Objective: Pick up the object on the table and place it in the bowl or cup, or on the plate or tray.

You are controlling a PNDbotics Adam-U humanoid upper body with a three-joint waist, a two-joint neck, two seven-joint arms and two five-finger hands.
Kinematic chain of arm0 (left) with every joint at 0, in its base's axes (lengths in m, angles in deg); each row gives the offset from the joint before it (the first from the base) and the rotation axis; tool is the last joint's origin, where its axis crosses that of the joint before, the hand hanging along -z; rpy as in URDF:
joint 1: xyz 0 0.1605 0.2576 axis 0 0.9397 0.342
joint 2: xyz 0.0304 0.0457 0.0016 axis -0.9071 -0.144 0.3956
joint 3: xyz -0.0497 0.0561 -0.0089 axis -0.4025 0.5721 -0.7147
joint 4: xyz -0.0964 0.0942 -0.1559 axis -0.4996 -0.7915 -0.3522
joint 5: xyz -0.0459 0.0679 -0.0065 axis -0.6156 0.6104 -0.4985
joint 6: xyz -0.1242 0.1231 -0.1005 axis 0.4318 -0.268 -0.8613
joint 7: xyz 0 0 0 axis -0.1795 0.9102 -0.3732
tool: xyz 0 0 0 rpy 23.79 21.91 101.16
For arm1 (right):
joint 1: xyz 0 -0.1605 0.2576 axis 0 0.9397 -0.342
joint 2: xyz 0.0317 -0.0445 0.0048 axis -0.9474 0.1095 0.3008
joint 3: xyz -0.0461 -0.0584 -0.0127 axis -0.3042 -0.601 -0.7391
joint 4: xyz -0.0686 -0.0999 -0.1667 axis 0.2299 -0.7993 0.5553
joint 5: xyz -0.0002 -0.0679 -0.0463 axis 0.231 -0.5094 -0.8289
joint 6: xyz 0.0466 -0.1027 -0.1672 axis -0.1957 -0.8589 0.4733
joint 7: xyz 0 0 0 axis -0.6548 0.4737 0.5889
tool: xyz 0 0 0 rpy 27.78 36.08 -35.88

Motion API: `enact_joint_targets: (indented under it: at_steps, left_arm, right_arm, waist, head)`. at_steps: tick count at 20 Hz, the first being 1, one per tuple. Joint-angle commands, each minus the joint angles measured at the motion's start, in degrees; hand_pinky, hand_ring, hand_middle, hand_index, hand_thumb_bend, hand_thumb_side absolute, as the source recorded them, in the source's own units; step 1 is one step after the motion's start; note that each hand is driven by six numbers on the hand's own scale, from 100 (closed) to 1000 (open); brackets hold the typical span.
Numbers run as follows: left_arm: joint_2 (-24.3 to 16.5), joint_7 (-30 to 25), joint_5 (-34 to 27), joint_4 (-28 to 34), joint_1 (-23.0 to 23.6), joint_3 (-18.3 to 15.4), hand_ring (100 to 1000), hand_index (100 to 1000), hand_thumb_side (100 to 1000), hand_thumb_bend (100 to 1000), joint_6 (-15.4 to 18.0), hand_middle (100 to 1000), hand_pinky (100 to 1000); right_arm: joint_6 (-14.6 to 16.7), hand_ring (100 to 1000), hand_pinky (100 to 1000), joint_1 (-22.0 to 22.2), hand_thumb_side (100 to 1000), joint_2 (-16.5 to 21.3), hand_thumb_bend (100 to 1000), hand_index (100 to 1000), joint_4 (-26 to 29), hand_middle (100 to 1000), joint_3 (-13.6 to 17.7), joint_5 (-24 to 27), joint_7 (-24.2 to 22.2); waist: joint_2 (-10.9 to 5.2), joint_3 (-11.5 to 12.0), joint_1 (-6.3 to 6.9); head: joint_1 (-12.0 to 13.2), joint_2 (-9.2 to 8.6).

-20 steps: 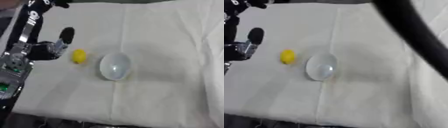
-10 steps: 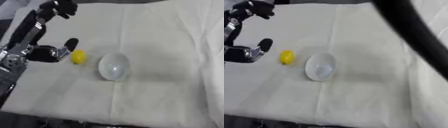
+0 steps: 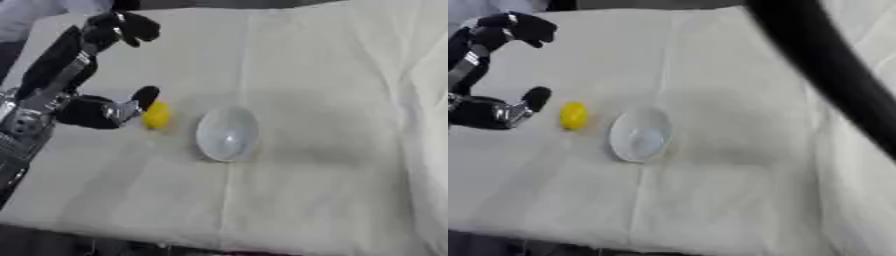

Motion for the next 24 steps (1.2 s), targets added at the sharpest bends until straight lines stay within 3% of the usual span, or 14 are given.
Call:
enact_joint_targets:
  at_steps: [1,12,24]
  left_arm:
    - [-2.24,-1.08,0.80,-2.17,-1.43,0.52,738,838,670,211,0.24,775,634]
    - [1.05,-4.96,4.27,-15.70,-6.16,6.07,724,823,679,212,2.74,763,614]
    - [7.23,-3.65,11.03,-28.60,-8.87,7.51,714,809,679,217,7.01,754,601]
  right_arm:
    - [-0.08,811,730,-0.38,989,1.33,100,855,0.45,872,0.12,0.15,-0.11]
    - [-0.03,804,724,-0.49,992,1.21,100,850,0.45,868,0.07,0.56,-0.43]
    - [-0.12,798,719,-0.53,994,1.13,100,843,0.45,866,0.16,0.86,-0.64]
  waist:
    - [-1.00,-0.09,-0.13]
    - [-0.58,-0.60,0.12]
    - [0.15,-0.78,0.70]
  head:
    - [-0.19,-0.26]
    - [0.10,-0.26]
    - [-0.22,-0.26]
